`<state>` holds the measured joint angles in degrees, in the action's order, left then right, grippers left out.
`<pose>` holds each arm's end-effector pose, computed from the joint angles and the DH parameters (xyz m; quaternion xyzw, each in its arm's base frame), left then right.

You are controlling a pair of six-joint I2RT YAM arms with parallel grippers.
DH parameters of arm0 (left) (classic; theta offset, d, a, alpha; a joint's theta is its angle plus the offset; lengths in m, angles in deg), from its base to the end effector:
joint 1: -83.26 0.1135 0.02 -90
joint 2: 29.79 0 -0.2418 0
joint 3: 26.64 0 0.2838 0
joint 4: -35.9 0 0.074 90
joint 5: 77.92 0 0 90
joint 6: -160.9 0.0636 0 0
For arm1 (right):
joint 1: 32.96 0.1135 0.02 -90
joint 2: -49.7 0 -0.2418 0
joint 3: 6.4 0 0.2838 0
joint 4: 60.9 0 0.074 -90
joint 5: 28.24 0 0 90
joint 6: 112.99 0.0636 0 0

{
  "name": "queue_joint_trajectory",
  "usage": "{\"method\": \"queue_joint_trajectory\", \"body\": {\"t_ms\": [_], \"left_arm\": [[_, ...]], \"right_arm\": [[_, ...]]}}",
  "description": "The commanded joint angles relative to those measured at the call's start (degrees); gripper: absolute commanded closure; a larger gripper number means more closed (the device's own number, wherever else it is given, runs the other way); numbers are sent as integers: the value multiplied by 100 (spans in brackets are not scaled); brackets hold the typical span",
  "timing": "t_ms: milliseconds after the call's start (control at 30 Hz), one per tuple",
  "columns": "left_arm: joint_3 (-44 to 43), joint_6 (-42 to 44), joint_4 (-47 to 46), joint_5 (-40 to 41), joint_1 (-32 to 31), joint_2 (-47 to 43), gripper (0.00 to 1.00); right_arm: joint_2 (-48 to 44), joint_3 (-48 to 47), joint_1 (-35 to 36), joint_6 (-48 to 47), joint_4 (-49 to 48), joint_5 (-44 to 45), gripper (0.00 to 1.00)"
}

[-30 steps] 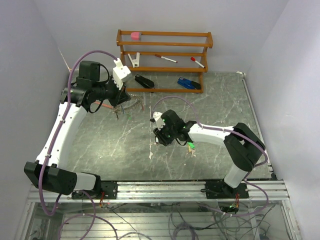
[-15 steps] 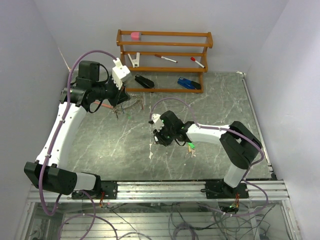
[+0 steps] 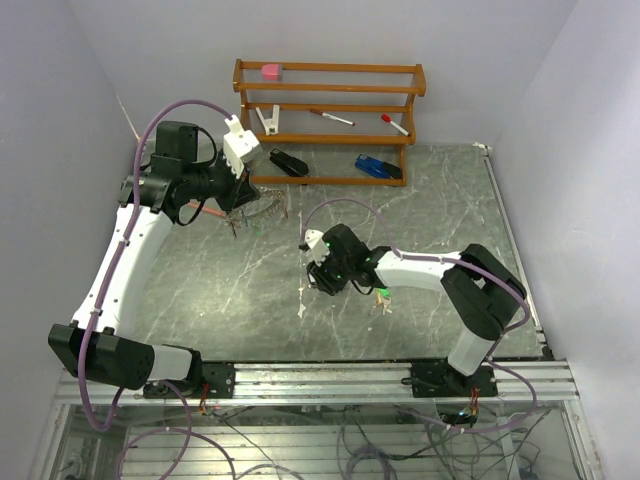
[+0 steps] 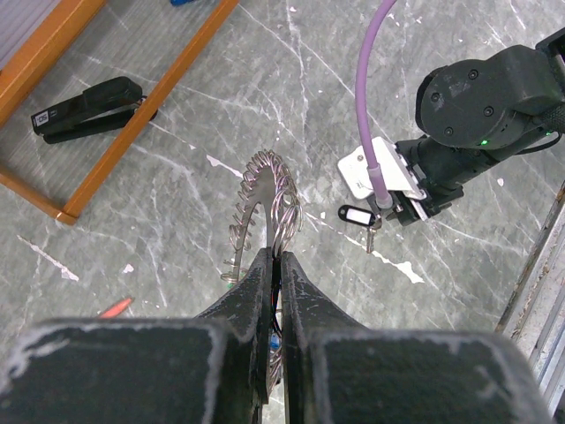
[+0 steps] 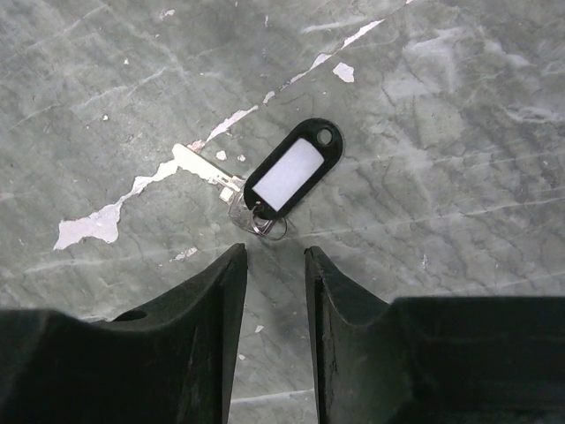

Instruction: Put the keys on the keyring

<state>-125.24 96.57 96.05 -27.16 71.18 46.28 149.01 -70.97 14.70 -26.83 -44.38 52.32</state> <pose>0.3060 -0.1066 0.3817 0.4137 0.7518 -0.2500 0.4485 0.2468 0.2864 0.0837 -0.4330 0.8350 0.1954 0.2777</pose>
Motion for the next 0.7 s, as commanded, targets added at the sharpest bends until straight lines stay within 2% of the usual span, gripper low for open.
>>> {"method": "queue_joint_trajectory", "body": {"t_ms": [0, 467, 667], "left_arm": [[-36, -54, -288, -203, 52, -90, 93], [-18, -69, -294, -206, 80, -119, 93], [-36, -62, -286, -220, 83, -99, 93]], "right_arm": [[-145, 96, 22, -195, -259, 71, 68], [95, -7, 21, -460, -427, -128, 78], [137, -3, 19, -473, -439, -243, 80]]}}
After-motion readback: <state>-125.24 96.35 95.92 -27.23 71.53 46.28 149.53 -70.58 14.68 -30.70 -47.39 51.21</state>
